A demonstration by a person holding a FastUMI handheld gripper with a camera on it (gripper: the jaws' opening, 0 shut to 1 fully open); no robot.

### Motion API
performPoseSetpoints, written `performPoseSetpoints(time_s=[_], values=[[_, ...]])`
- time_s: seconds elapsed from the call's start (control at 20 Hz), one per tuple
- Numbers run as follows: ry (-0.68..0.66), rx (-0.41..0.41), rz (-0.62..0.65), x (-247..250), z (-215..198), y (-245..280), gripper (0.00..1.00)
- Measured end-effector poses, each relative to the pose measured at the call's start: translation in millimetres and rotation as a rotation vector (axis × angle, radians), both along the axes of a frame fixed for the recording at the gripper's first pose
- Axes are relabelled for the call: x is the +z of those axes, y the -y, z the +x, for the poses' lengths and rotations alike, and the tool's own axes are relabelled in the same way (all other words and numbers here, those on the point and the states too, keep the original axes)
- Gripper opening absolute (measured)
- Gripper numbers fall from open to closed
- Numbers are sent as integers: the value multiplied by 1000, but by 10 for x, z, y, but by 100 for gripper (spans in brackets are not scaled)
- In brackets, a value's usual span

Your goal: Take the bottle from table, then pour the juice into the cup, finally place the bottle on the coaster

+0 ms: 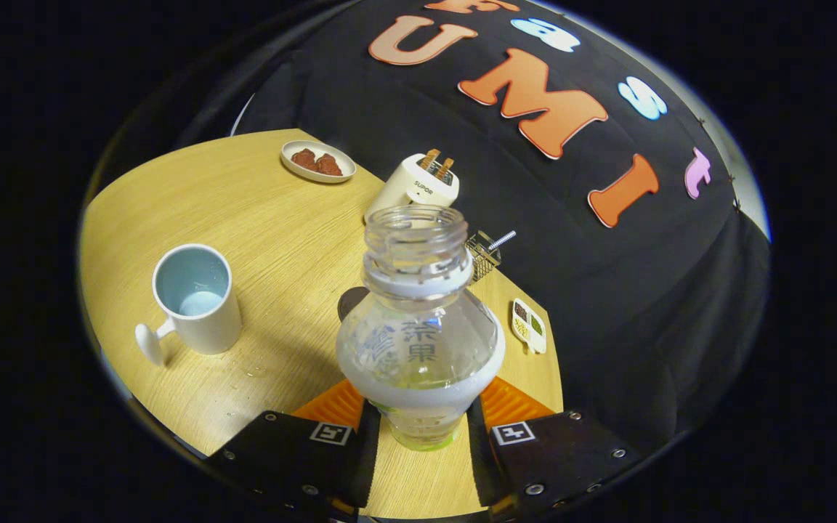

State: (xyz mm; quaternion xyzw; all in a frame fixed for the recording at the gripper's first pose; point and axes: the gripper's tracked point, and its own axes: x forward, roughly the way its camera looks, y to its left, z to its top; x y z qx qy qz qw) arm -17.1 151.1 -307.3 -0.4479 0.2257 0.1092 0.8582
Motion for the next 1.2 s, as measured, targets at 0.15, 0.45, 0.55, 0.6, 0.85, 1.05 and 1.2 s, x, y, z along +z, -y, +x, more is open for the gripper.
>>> performPoseSetpoints(time_s=[0.15, 0.45, 0.55, 0.6, 0.85, 1.05, 1.2], values=[[24, 49, -106, -36, -21, -110, 55], [50, 114, -280, -168, -43, -298, 55], [69, 136, -338, -164, -47, -337, 55], [76, 150, -358, -165, -46, -360, 55], [129, 215, -493, -57, -29, -459, 55], [181, 268, -592, -18, 33, -527, 55], [199, 291, -654, -25, 12, -569, 55]])
